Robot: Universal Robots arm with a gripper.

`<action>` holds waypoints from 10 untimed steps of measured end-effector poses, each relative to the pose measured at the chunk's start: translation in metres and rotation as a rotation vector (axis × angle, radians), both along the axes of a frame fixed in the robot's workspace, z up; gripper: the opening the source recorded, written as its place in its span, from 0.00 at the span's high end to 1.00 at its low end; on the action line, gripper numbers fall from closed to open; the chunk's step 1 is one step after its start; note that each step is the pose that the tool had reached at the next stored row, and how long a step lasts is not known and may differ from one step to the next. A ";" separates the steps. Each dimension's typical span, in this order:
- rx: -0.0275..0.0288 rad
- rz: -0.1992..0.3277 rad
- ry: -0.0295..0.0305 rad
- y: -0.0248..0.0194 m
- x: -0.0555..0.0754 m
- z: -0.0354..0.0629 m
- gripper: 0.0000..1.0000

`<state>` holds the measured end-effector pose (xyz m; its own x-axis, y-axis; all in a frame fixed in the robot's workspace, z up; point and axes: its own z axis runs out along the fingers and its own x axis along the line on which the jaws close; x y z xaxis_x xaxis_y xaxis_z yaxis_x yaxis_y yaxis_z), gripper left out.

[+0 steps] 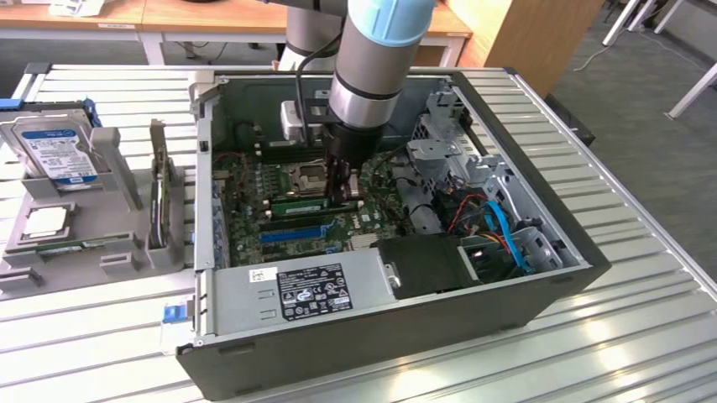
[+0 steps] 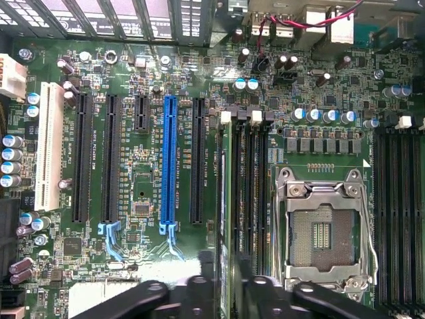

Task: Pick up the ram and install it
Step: 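Insert the ram into the slot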

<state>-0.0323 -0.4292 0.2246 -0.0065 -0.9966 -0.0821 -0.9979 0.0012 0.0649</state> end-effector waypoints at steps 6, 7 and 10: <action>0.0000 0.000 0.0000 0.0000 0.000 0.0000 0.68; -0.0001 0.000 0.0000 0.0000 0.000 0.0003 0.68; 0.0000 0.000 0.0000 0.0000 0.000 0.0032 0.68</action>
